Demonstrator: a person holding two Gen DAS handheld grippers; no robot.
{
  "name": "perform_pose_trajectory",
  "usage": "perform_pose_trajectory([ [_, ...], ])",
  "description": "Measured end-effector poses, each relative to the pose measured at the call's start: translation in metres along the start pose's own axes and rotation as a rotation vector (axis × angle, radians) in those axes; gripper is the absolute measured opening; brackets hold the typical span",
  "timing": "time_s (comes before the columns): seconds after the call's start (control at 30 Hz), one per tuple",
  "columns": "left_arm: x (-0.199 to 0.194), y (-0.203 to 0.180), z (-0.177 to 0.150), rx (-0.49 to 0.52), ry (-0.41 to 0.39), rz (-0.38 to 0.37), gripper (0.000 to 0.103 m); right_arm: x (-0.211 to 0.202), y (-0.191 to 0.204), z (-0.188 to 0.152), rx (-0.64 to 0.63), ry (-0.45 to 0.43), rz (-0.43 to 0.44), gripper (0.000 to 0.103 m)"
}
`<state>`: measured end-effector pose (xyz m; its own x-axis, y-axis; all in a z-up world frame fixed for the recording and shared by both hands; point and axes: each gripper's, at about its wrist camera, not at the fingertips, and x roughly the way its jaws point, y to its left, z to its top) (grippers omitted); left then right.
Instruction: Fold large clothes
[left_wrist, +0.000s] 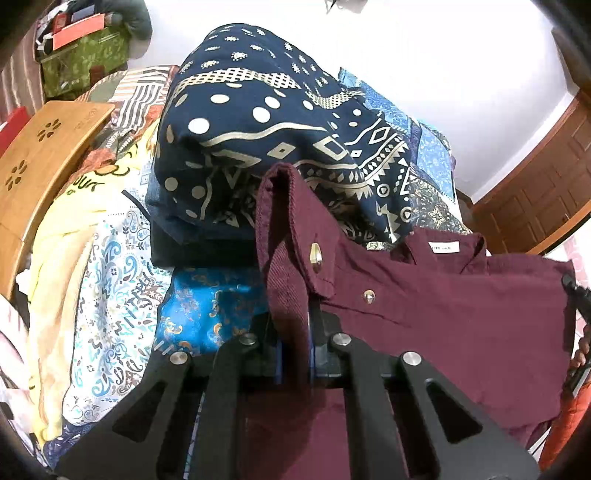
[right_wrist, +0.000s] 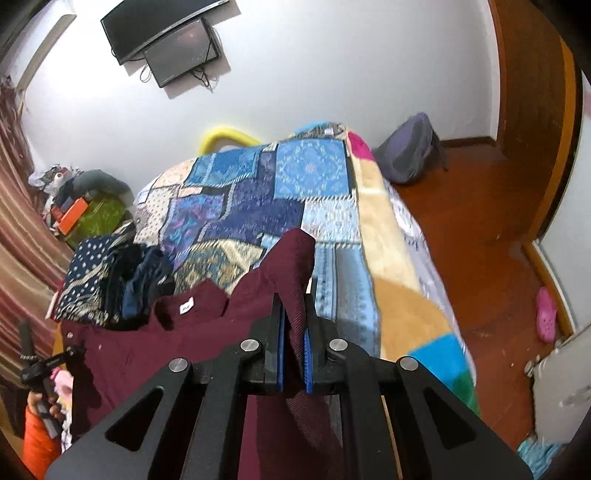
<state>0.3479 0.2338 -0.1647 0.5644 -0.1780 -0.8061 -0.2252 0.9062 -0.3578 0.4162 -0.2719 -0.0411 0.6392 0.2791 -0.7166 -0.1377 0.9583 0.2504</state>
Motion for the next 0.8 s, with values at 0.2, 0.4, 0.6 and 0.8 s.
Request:
perform_pose_trajectory([
  [0.2,0.055,0.025,-0.026,-0.093,0.155,0.034,0.017,0.064,-0.023,-0.008,0.051,0.123,-0.110,0.007],
  [0.4,0.082,0.034,-0.047,-0.070,0.208,0.113,0.038,0.105,-0.059,-0.037,0.127,0.248,-0.160,0.013],
  [0.6,0.059,0.005,-0.040,0.066,0.159,0.228,0.038,0.077,-0.057,-0.036,0.097,0.251,-0.168,0.014],
  [0.8,0.005,-0.018,-0.034,0.111,0.039,0.224,0.042,0.024,-0.024,-0.037,-0.074,0.178,-0.186,0.021],
])
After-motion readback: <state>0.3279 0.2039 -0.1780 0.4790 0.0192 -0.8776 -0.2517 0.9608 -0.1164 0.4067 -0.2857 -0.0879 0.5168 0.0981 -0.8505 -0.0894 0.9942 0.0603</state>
